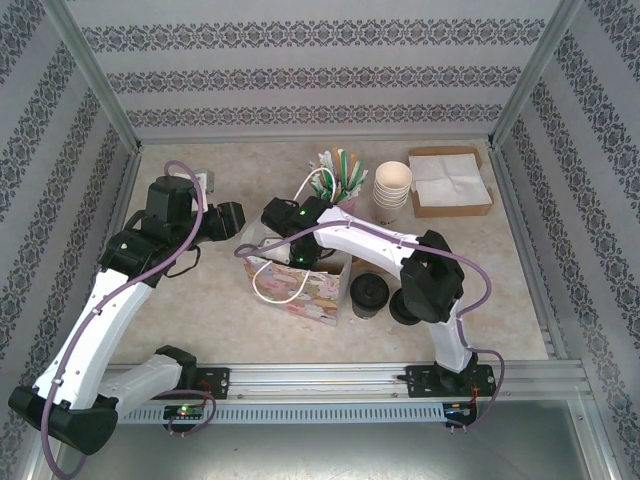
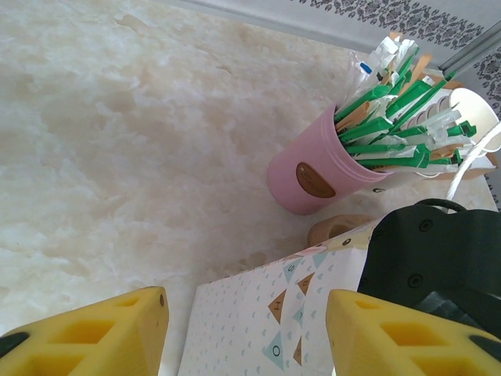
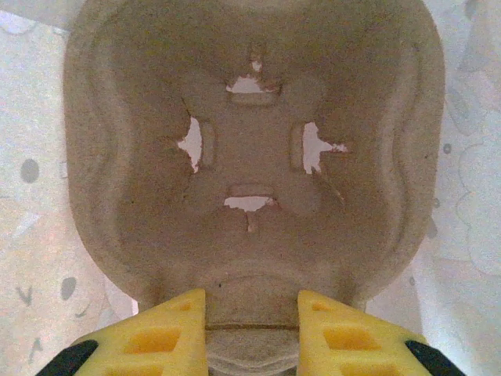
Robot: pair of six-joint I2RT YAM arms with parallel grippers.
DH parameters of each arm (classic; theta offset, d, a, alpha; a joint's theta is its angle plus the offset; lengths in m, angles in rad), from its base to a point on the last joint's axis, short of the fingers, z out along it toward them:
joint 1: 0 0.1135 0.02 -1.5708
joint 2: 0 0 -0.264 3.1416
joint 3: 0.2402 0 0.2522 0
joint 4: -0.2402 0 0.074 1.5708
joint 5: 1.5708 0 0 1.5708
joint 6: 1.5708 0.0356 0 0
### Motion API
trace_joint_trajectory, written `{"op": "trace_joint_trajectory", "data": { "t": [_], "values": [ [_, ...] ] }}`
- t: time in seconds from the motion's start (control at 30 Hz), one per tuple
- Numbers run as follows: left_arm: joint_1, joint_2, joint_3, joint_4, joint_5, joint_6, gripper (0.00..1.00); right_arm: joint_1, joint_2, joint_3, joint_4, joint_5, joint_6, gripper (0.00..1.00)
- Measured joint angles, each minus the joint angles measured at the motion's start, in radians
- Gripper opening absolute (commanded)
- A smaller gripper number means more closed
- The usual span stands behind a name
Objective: Pack the takeout coffee
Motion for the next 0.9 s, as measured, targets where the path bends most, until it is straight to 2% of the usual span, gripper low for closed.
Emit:
{"op": "trace_joint_trajectory", "data": {
  "t": [0.9],
  "values": [
    [0.0,0.001,0.0,0.0,0.001,-0.005,0.56,0.033,0.034,-0.096,0.069,0.001,0.035,0.32]
  ]
}}
